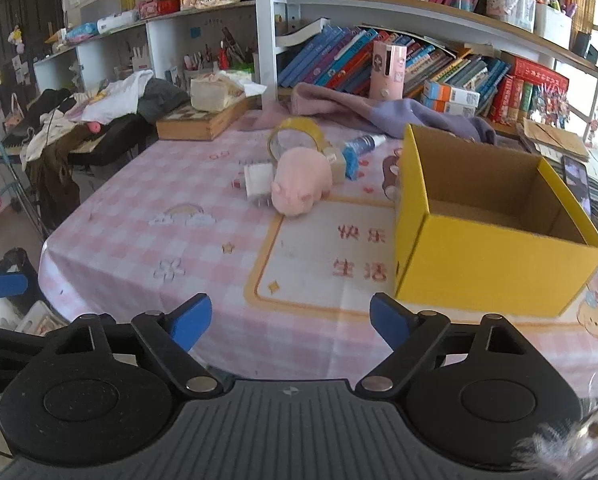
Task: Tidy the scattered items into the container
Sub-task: 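Move both tools toward the pink plush pig and white plug charger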
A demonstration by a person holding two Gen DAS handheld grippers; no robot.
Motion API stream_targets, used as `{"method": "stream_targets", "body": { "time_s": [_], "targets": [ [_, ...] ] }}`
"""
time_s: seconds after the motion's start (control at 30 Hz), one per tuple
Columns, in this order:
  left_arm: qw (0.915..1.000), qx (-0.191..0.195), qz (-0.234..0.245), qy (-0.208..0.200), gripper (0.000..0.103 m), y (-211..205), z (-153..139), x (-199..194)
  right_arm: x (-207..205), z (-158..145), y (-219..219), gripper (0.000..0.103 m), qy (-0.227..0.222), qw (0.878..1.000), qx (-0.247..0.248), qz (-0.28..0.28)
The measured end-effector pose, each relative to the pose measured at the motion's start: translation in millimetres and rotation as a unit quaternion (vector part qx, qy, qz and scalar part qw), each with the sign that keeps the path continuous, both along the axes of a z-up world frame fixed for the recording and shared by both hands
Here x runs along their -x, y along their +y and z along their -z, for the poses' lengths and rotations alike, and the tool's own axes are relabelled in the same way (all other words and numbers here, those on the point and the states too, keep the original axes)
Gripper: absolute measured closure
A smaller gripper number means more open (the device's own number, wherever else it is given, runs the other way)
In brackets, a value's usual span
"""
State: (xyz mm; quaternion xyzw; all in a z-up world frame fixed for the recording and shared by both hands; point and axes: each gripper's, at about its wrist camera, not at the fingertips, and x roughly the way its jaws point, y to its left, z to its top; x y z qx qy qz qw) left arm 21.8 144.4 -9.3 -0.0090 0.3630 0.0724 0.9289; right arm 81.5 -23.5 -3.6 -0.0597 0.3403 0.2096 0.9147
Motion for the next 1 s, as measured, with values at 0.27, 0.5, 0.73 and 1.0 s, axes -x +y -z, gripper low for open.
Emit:
{"method": "stream_targets", "body": {
  "time_s": [0.27,0.5,0.73,1.0],
  "targets": [
    [1.0,-0.003,-0.002,0.005,0.0,10.2,2.3,-42.0,-49.4,1.6,15.4,0.017,0.008,1.0,0.0,-0.009],
    [0.9999,0.007,0.001,0.013,0.001,16.9,7.4,-84.9,-94.9,6.4,26.6,0.028,0.016,1.0,0.006,-0.014],
    [0.9996,0.007,0.026,0.005,0.005,15.2,11.7,-135.1,-145.8,11.8,32.3,0.042,0.022,1.0,0.002,-0.007],
    [0.9982,-0.009,0.058,0.011,0.014,13.2,22.0,-191.3,-206.0,18.0,52.9,0.039,0.043,0.999,-0.015,-0.021]
  ]
}}
